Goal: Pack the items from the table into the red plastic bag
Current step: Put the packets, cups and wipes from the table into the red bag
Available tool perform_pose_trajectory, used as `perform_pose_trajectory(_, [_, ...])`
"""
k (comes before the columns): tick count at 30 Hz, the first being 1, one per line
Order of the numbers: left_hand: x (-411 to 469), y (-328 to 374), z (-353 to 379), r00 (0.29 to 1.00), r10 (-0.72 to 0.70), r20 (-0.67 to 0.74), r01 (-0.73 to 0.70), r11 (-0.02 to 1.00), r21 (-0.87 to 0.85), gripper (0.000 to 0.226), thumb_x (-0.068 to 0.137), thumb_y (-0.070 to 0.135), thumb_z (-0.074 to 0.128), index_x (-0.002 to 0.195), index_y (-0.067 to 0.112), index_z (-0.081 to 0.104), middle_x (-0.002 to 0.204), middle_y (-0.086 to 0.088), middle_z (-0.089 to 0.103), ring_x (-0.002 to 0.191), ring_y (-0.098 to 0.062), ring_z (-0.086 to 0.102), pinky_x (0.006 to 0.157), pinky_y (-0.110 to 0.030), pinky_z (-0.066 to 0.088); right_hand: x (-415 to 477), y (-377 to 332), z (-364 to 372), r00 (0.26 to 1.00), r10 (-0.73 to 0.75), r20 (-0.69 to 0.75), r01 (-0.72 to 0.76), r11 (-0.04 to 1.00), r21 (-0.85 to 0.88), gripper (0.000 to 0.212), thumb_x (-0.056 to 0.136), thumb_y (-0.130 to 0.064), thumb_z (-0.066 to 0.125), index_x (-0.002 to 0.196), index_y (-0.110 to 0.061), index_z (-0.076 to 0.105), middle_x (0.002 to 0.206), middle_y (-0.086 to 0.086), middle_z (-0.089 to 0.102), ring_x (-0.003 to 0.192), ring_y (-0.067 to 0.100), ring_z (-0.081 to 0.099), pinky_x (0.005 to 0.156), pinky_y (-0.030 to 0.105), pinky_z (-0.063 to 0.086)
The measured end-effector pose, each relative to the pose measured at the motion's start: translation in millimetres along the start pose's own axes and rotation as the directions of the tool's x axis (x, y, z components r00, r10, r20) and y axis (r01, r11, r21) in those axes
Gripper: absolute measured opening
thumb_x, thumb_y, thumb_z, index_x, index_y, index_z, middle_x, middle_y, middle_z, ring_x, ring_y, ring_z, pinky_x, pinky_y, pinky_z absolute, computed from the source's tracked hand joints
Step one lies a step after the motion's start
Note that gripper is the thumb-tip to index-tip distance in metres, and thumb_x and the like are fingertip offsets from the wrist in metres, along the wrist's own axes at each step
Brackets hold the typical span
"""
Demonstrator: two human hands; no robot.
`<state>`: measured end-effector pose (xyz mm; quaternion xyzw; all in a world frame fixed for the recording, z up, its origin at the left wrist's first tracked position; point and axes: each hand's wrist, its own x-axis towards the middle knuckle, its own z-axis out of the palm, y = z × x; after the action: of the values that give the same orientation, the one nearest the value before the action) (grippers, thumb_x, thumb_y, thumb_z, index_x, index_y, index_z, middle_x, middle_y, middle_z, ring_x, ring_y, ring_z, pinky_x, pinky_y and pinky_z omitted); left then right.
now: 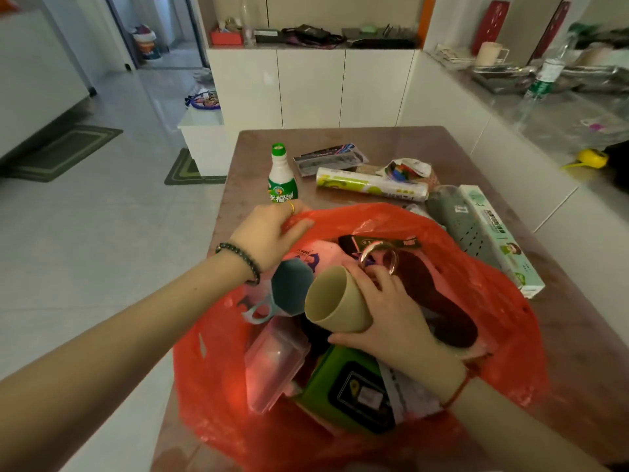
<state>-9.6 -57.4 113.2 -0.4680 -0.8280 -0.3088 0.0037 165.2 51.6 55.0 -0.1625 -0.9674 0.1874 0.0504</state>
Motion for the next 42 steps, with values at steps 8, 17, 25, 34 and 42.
perform_pose_trajectory(8, [-16.6,-2.4,-3.0,0.969,0.034,0.245,0.001,0.99,-0.141,0.007,0.086,0.022,0.058,0.089,0.028,0.057,0.075,0.0,0.065,0.068,-0.012,0.061,0.069,-0.023,0.051,-0.1,-13.5,27.9,0.982,-0.158,0.105,0.17,0.978,-0.122,0.083,0.087,-0.047,0.048,0.139,-0.044,-0.017,0.157,0.005,-0.014,0.136,0.032,0.019,0.104,0.046,0.037])
perform_pose_trajectory(17, [-12.6,-15.2,-14.7,0.913,0.021,0.407,-0.051,0.997,0.063,0.009,0.082,0.042,0.058,0.085,0.034,0.055,0.068,0.014,0.052,0.061,0.0,0.051,0.061,-0.011,0.039,16.5,5.6,-41.4,0.99,-0.117,0.083,0.1,0.977,0.188,0.04,0.088,-0.029,0.056,0.127,-0.032,0.052,0.129,-0.012,0.057,0.111,0.005,0.056,0.095,0.028,0.047])
perform_pose_trajectory(25, [30.4,-20.0,-24.9,0.967,-0.092,0.239,0.104,0.994,-0.038,0.014,0.09,0.04,0.045,0.092,0.03,0.055,0.071,0.015,0.052,0.063,-0.002,0.049,0.057,-0.014,0.035,72.4,76.9,-96.4,0.933,0.231,-0.277,-0.103,0.907,0.409,0.014,0.082,-0.013,0.063,0.092,-0.021,0.069,0.086,-0.001,0.069,0.079,0.013,0.065,0.073,0.021,0.051])
perform_pose_trajectory(34, [139.4,-1.2,43.2,0.95,-0.084,0.301,0.127,0.984,-0.127,0.029,0.09,0.034,0.048,0.114,0.02,0.056,0.092,0.006,0.055,0.078,-0.009,0.05,0.077,-0.019,0.042,148.3,192.5,-57.2,0.847,0.502,0.175,-0.528,0.833,0.166,0.077,0.075,-0.021,0.072,0.139,-0.011,0.031,0.141,0.012,0.042,0.126,0.025,0.044,0.099,0.029,0.038])
perform_pose_trajectory(42, [191.6,-15.9,103.9,0.863,-0.151,0.482,0.235,0.965,-0.119,0.037,0.09,0.043,0.043,0.119,0.022,0.052,0.105,0.0,0.06,0.09,-0.015,0.057,0.09,-0.032,0.048,196.9,243.1,6.5,0.838,0.523,0.158,-0.517,0.852,-0.079,0.091,0.075,-0.037,0.067,0.145,-0.019,0.011,0.133,0.019,0.04,0.121,0.035,0.041,0.1,0.039,0.038])
